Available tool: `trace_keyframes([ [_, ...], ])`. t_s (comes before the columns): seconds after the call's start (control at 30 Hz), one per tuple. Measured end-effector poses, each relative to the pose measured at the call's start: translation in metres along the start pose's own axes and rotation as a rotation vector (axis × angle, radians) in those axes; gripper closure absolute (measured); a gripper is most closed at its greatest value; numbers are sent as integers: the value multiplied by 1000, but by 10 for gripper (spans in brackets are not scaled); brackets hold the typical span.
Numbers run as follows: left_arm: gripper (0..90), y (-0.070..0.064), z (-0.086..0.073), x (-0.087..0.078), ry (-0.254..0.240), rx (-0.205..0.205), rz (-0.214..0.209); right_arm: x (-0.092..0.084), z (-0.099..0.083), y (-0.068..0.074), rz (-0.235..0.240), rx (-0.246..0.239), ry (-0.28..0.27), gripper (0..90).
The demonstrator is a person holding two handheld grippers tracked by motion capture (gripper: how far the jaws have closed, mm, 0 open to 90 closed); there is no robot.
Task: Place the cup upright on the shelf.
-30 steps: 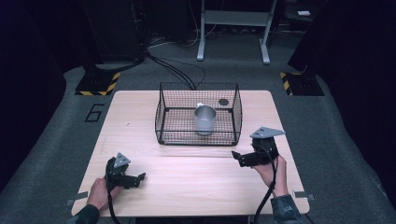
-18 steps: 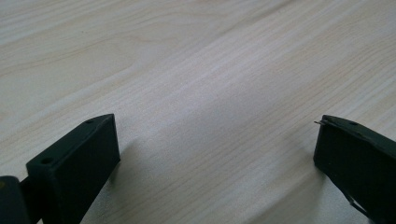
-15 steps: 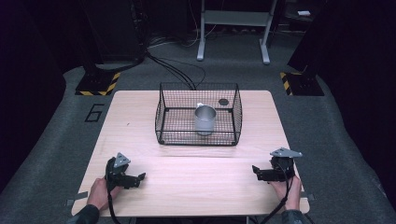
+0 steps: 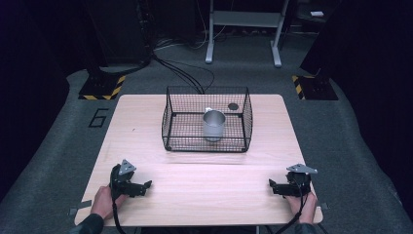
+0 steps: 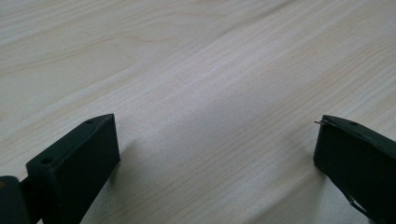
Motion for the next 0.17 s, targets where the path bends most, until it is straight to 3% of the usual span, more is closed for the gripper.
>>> trace_keyframes([
  [0.07,3,0,0,0,0,0,0,1,-1,2,-26,-18,10,0],
  [0.17,3,0,0,0,1,2,-1,1,0,1,-22,-23,6,0],
])
Point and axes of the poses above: each handheld gripper's, and its own axes: x roughly forward along the jaws, z roughly out of its top, y roughly to its left, the point moved 3 cm from there along x, roughly forward along the jaws, and after that the axes turned 13 degrees about x, right-handed, at the moved point
